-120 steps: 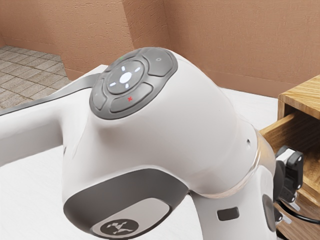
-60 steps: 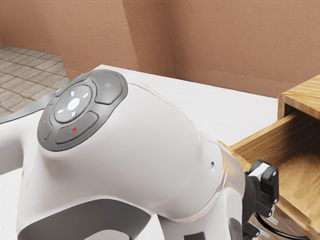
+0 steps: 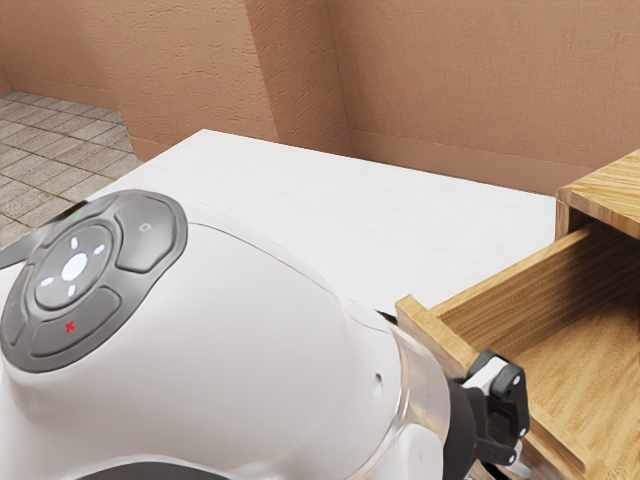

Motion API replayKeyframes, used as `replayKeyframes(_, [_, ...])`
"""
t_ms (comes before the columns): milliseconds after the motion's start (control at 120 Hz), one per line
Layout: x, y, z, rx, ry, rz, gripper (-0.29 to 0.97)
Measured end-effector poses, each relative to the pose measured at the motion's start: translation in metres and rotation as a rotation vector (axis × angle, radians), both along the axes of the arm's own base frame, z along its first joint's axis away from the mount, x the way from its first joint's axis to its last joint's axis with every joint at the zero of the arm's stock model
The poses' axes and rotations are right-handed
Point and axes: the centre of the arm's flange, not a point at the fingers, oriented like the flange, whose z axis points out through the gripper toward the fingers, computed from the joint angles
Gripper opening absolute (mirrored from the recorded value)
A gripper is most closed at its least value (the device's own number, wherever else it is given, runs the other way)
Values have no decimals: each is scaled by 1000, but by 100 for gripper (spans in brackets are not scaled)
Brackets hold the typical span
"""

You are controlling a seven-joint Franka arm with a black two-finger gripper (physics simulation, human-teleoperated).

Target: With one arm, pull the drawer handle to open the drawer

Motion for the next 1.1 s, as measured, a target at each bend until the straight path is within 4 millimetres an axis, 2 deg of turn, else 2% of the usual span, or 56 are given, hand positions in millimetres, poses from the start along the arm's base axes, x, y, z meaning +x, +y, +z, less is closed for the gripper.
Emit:
replayKeyframes(308, [-22,5,4,1,-14,2,3])
replayKeyframes(483, [-35,20,10,17,-35,18,3])
replayKeyframes(700, [-51,23,5,43,-36,5,3])
replayKeyframes(1100, [-73,29,8,56,-43,0,3])
